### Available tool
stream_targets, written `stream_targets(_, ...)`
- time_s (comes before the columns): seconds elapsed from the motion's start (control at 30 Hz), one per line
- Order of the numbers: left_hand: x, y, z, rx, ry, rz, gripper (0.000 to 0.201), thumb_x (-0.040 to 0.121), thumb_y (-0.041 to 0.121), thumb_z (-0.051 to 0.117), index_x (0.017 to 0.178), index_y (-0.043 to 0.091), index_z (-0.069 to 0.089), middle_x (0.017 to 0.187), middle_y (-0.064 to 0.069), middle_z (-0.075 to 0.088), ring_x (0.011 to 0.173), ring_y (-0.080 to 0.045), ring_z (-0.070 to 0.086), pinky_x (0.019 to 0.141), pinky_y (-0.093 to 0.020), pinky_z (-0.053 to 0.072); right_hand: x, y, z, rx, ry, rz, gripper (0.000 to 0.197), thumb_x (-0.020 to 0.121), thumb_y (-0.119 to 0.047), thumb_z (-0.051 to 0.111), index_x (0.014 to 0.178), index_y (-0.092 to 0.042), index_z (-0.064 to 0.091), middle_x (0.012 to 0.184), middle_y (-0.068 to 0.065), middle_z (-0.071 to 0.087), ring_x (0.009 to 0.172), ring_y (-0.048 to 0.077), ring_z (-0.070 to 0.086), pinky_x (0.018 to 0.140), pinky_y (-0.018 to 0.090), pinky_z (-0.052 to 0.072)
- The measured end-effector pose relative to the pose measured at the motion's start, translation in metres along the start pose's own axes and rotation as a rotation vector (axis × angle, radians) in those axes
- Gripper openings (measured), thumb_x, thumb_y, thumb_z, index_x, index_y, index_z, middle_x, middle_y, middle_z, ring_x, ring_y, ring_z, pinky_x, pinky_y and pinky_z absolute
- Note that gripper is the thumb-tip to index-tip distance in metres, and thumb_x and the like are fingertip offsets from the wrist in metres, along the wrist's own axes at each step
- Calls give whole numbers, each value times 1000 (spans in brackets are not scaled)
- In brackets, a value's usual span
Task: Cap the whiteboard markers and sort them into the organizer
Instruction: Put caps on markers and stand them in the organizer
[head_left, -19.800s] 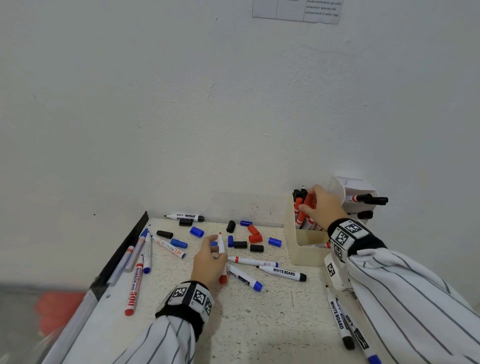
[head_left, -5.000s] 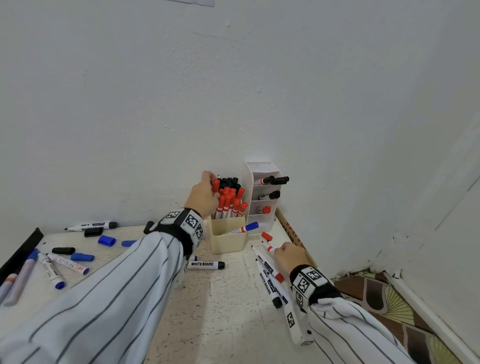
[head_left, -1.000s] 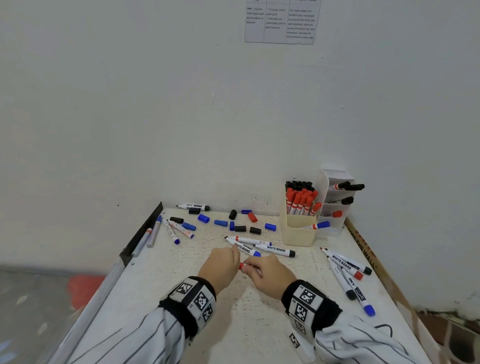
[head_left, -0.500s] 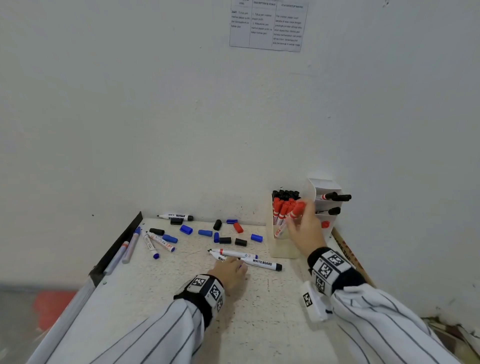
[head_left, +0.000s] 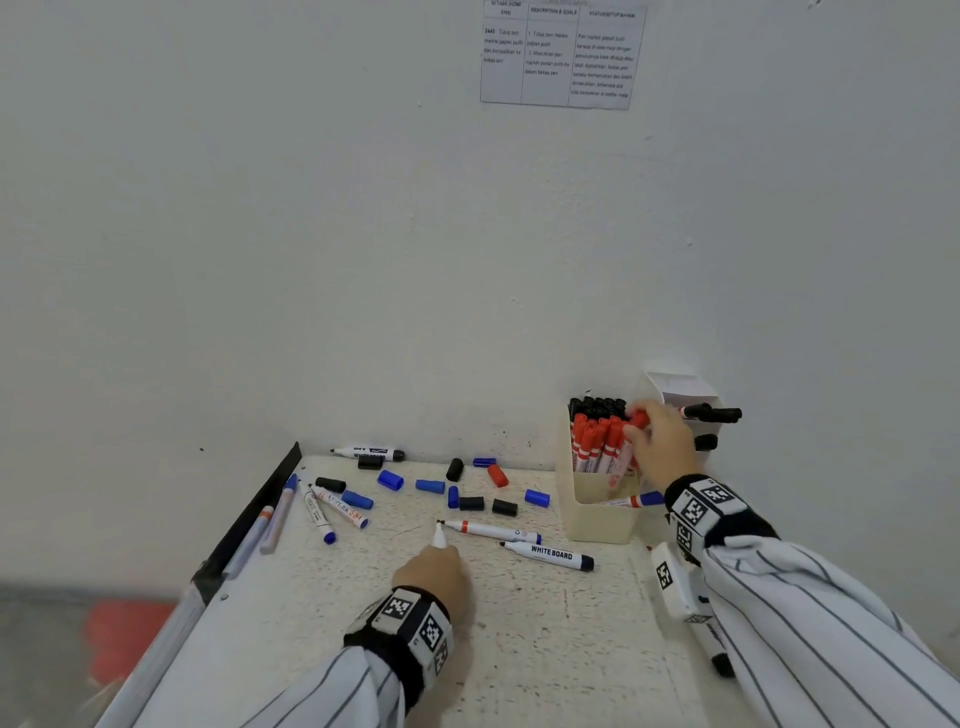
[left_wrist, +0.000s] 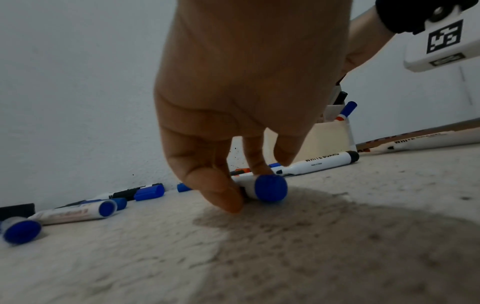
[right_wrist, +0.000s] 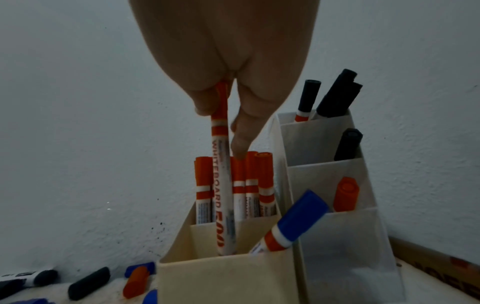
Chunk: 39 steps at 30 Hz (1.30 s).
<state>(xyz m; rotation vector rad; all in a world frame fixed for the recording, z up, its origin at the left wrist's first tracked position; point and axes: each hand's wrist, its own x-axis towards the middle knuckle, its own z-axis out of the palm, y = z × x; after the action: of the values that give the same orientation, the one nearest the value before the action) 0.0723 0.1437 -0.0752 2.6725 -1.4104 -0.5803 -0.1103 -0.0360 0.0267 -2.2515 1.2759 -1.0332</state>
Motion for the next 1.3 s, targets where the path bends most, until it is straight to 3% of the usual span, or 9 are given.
stream_targets(0.17,4,-13,-8,-179,40,-126,49,92,20,52,137,12,33,127,-6,52,111,-16,55,93,-25,46,11,-2,-8,33,199,-50,23,86,0,56,109,-3,60,101,13,59,87,20,54,87,35,47)
stream_targets(0.37,9,-26,-18,-546,120,-212,56,86,14,60,132,12,27,130,-16,50,110,-26,58,91,-33,51,15,3,-2,25,142,-57,22,87,5,52,103,-4,63,100,14,61,90,23,55,90,41,47)
stream_targets(0.47,16,-31,-19,-638,131,-188,52,87,16,59,132,9,32,130,-17,51,111,-27,57,90,-32,51,17,2,-5,38,122,-41,22,87,6,50,102,-5,62,93,7,57,86,21,55,86,44,50)
stream_targets(0.6,20,-33,-15,-663,154,-134,34,93,22,51,122,6,44,122,-14,56,104,-24,58,87,-30,51,20,-6,-18,78,276,-64,26,89,7,44,109,-1,57,106,14,54,93,14,47,85,20,37)
stream_targets(0.7,19,-34,-13,-697,182,-78,32,95,25,47,122,7,44,108,-8,57,88,-16,56,73,-23,48,19,-6,-23,90,347,-95,25,89,9,42,109,1,55,111,17,52,96,17,48,86,17,33)
stream_targets(1.0,19,-30,-11,-752,148,-16,39,95,19,49,131,8,41,127,-12,53,93,-14,51,78,-22,45,17,9,-5,17,67,-4,18,88,2,51,103,-5,59,98,13,60,83,19,54,76,26,42)
stream_targets(1.07,19,-30,-9,-761,134,-11,40,94,17,48,133,8,40,130,-12,51,97,-16,52,74,-19,45,18,5,-2,20,21,64,20,89,-2,54,107,-9,54,93,9,58,78,21,55,72,27,46)
stream_targets(1.17,20,-30,-7,-772,116,-7,45,94,17,48,137,10,37,132,-11,51,97,-15,53,61,-13,45,20,-2,0,55,35,110,13,88,-8,57,95,-14,47,90,7,57,74,26,60,68,33,54)
stream_targets(1.3,19,-31,-7,-771,125,-14,45,94,18,50,136,10,38,131,-11,52,103,-19,55,83,-25,50,23,-10,6,-19,38,128,10,91,-12,55,90,-12,44,81,8,57,70,26,60,64,37,55)
